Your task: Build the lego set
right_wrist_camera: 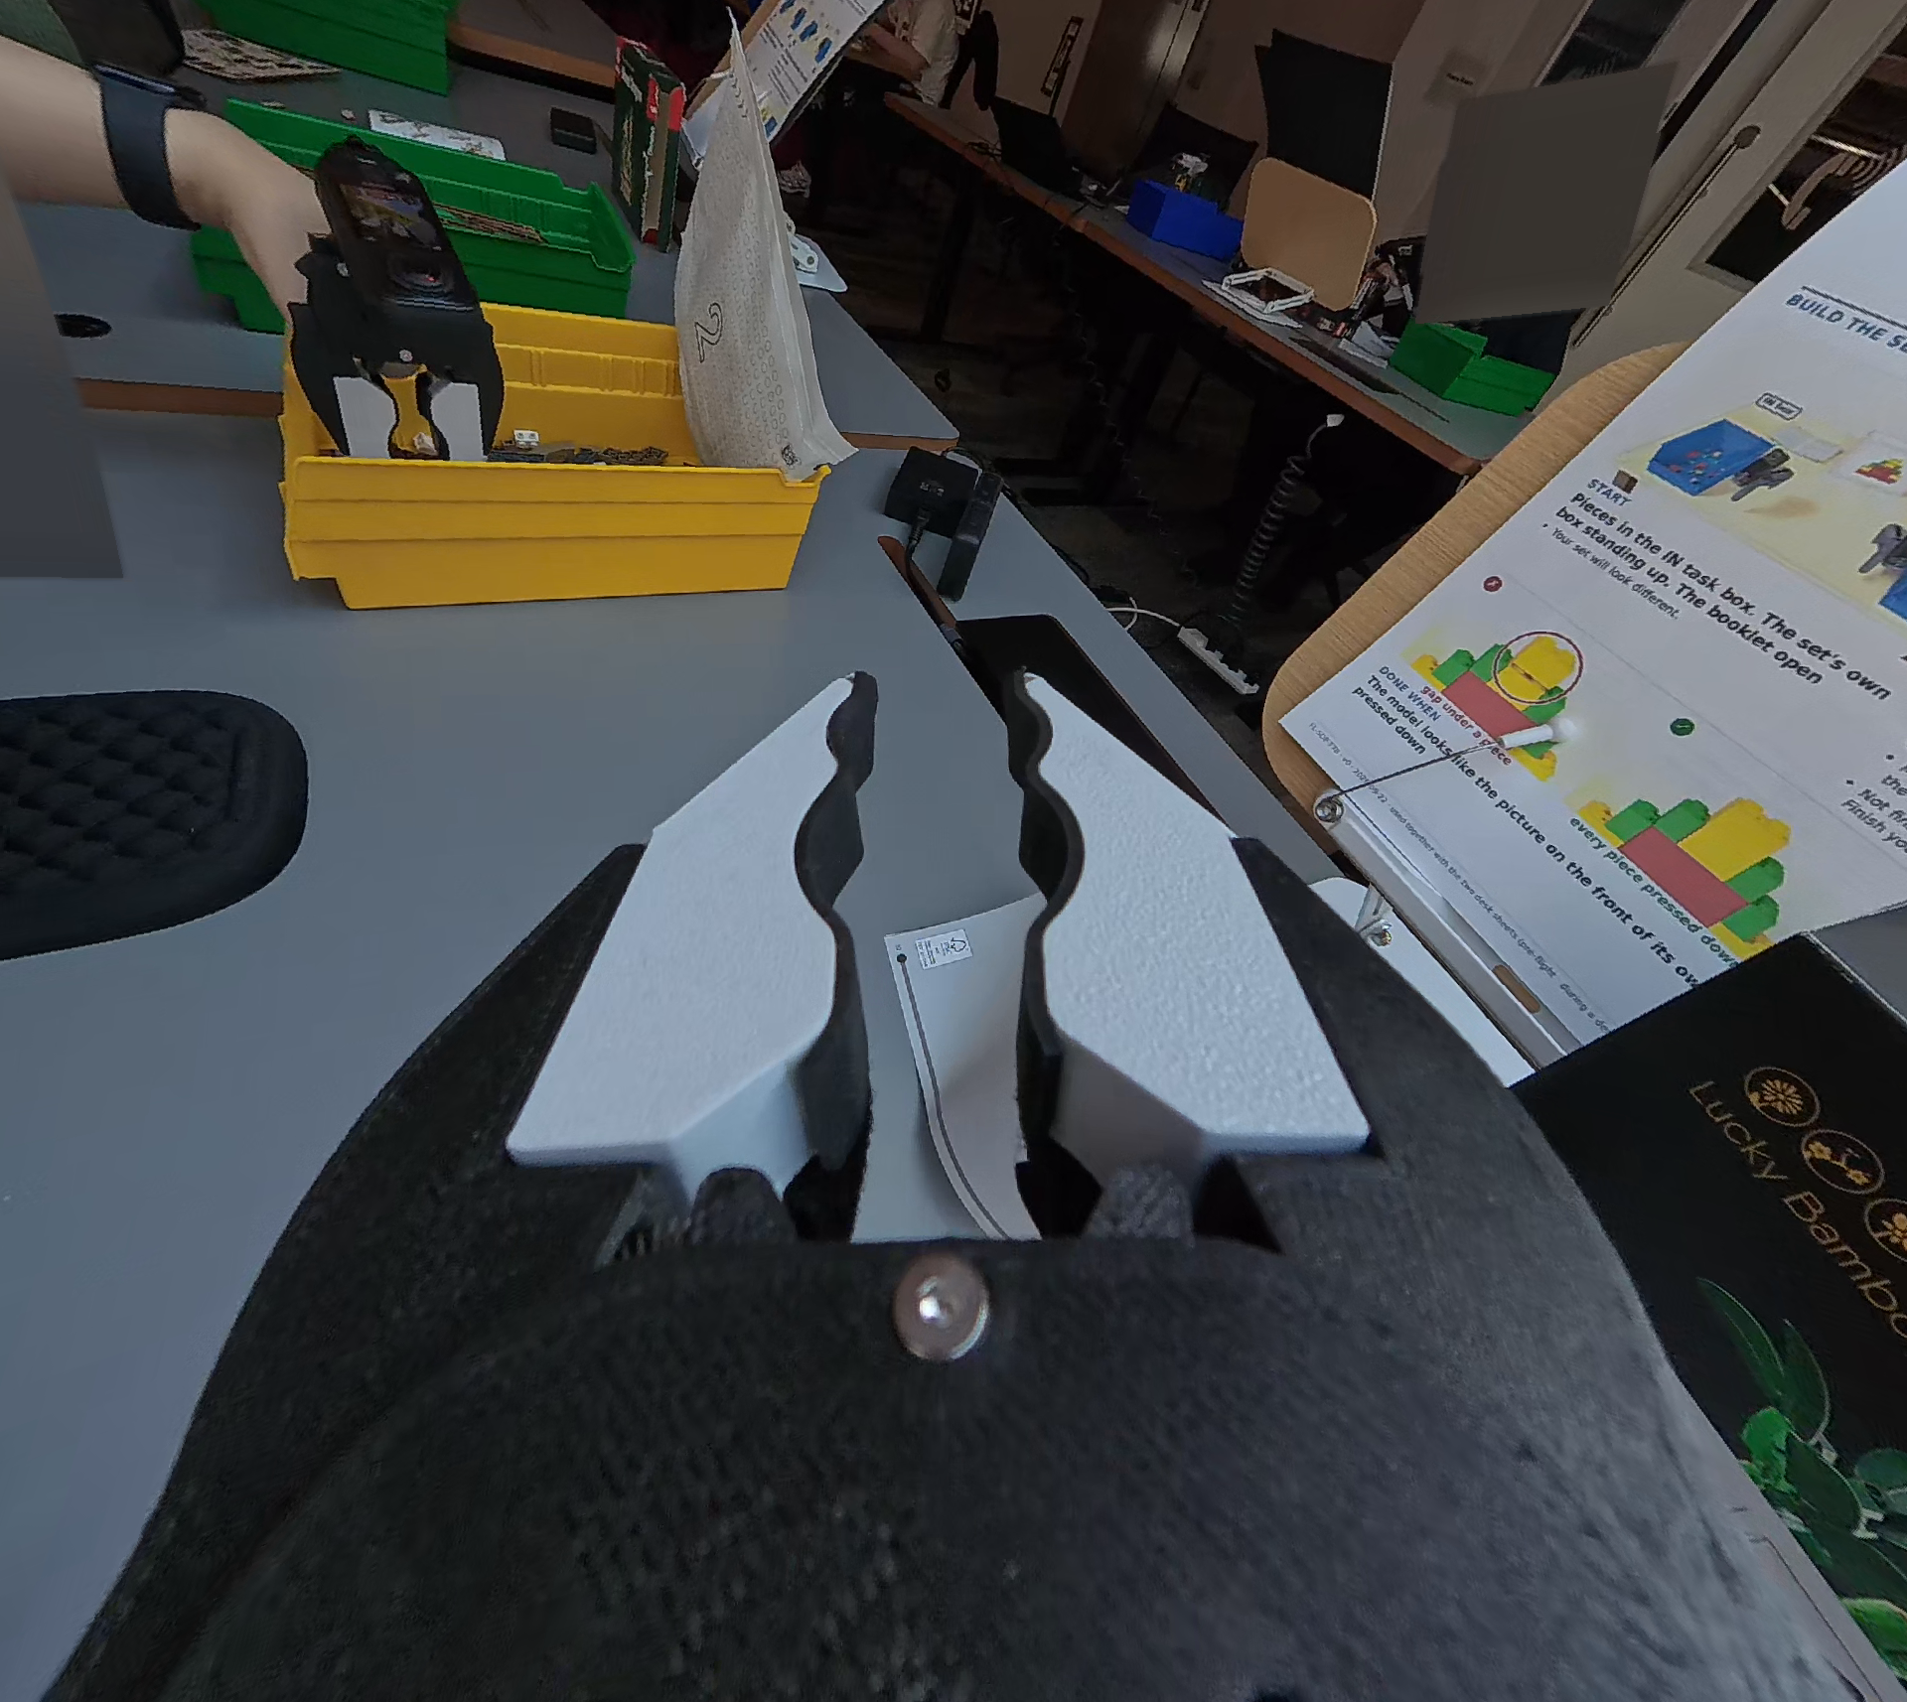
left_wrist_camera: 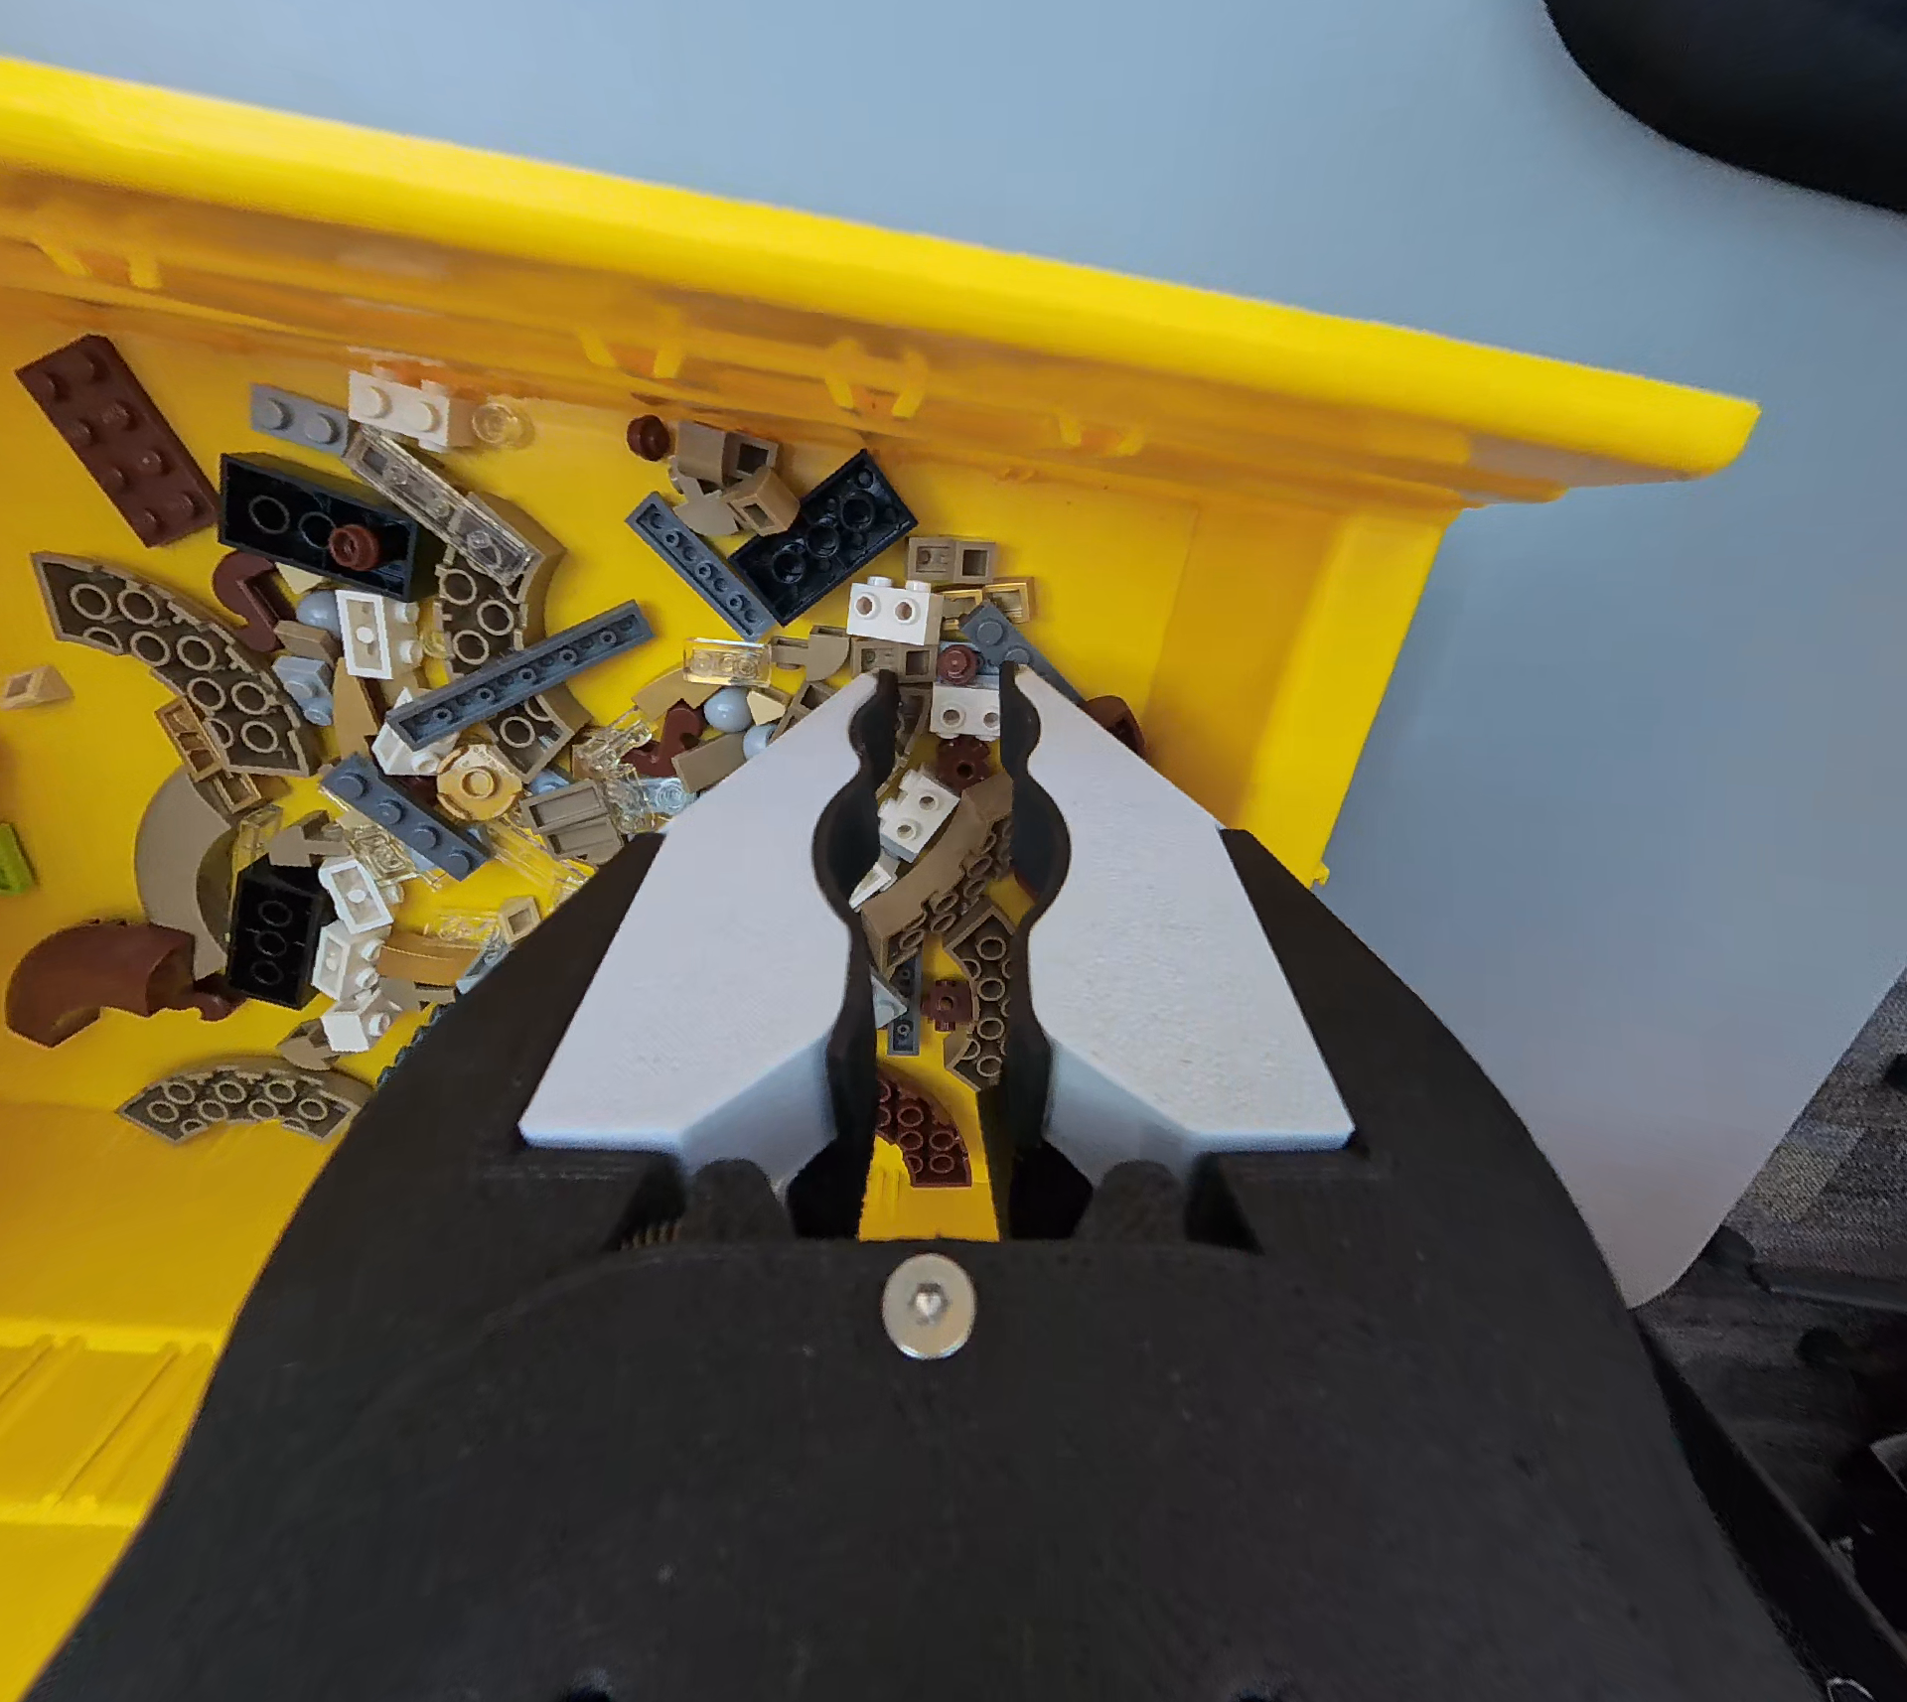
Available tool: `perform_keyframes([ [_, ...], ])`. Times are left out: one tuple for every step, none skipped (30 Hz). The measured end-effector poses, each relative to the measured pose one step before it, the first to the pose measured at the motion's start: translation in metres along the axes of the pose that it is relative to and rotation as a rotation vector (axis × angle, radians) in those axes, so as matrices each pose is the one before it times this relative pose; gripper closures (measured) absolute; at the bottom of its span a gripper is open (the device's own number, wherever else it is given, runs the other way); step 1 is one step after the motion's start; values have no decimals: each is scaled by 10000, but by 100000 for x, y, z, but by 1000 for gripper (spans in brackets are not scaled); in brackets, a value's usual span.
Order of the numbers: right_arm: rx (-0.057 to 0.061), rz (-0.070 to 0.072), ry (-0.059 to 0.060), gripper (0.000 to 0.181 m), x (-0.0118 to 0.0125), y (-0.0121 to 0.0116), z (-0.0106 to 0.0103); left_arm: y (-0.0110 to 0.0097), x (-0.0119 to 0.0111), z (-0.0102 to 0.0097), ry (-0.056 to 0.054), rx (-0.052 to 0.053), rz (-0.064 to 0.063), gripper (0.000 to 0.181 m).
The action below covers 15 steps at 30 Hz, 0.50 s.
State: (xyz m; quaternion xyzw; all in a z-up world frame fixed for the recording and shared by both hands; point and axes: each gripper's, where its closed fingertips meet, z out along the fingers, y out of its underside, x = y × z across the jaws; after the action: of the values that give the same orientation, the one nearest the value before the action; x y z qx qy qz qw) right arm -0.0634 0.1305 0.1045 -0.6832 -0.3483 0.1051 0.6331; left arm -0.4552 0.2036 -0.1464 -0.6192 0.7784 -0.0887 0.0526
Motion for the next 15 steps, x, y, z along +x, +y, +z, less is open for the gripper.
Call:
perform_keyframes([
  [4, 10, -3, 156, -1, 5, 20, -55, 67, 10, 48, -7, 94, 167],
  [-9, 11, -15, 156, -22, 33, 13, -44, 35, -12, 15, -9, 109, 169],
  [-9, 11, -11, 156, -11, 32, 21, -89, 37, -33, 20, 17, 118, 172],
  [-4, 3, -7, 156, -23, 9, 19, -116, -18, -43, -9, 30, 106, 173],
  [5, 5, -16, 156, -25, 0, 27, -62, 57, -34, 53, 6, 98, 175],
  [11, 15, -31, 156, -65, -12, 29, -12, 35, -9, 56, -29, 70, 177],
  [15, 19, -11, 156, -17, -21, 26, 47, 35, 32, 71, -67, 33, 177],
  [19, 15, 30, 155, 33, -20, 37, 76, 47, 37, 99, -83, 9, 177],
  [7, 9, 8, 155, 14, 0, 23, 96, 49, 39, 99, -90, 9, 177],
  [-6, 17, -25, 155, -38, 16, 27, 87, 26, 35, 76, -81, 13, 178],
  [-6, 13, -17, 155, -29, 23, 42, 102, -32, 37, 41, -89, 10, 178],
  [-12, -5, -2, 155, -24, 32, 36, 86, -87, 52, 0, -84, 2, 177],
  [-28, -14, 0, 155, -11, 53, 46, 43, -3, 55, 51, -51, 2, 177],
  [-30, -12, -1, 155, -19, 54, 38, -46, 14, 56, 48, 4, 4, 177],
  [-24, -11, -17, 155, -29, 50, 44, -97, 32, 59, 45, 32, 14, 177],
])
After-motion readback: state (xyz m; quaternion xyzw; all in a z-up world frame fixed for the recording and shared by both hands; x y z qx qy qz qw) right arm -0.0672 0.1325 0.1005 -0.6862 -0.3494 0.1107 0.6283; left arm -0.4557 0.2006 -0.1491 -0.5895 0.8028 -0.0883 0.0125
